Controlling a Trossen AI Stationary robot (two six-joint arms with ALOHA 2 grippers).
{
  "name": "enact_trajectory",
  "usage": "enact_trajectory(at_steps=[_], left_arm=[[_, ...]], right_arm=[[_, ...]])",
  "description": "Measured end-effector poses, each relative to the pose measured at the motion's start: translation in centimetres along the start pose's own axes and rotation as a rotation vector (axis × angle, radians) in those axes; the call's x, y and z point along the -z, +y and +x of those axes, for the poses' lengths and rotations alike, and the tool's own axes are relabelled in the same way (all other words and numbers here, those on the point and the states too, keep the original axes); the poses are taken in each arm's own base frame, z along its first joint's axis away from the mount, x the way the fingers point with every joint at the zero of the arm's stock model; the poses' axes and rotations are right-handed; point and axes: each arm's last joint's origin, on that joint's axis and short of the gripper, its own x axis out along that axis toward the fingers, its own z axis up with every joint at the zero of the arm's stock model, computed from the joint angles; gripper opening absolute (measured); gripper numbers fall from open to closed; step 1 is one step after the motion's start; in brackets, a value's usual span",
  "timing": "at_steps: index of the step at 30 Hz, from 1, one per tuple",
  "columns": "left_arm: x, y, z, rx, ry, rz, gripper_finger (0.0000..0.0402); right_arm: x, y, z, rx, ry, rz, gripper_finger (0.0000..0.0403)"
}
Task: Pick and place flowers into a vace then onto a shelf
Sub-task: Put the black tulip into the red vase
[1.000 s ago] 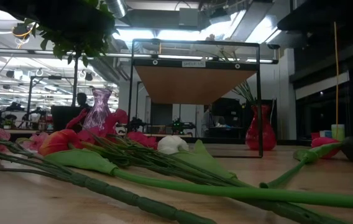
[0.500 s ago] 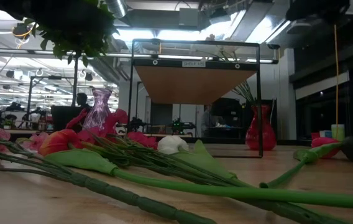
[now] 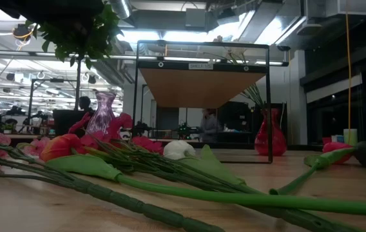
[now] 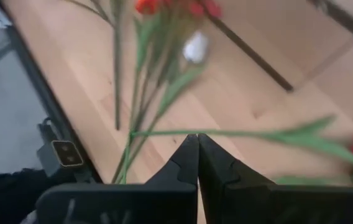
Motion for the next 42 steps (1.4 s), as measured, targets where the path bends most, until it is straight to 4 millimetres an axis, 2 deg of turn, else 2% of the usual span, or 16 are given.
enact_trajectory(at_steps=[8, 19, 29, 35, 42], left_arm=[[0.0, 0.0, 0.0, -0.009, -0.002, 0.014, 0.0004], [0.0, 0.0, 0.0, -0.008, -0.001, -0.037, 0.0004], [0.0, 0.0, 0.0, -0.006, -0.001, -0.039, 0.0004], [0.0, 0.0, 0.0, -0.006, -0.001, -0.038, 0.0004], [0.0, 0.0, 0.0, -0.006, -0.001, -0.038, 0.0004]], right_arm=[[0.4, 0.6, 0.7, 0.136, 0.041, 0.198, 0.0006], [1.3, -1.9, 2.4, 0.396, 0.166, 0.508, 0.0007], [2.8, -3.3, 5.2, 0.474, 0.188, 0.519, 0.0025], [4.9, -4.3, 8.1, 0.451, 0.256, 0.543, 0.0056], [6.6, -5.9, 11.4, 0.402, 0.27, 0.553, 0.0124]])
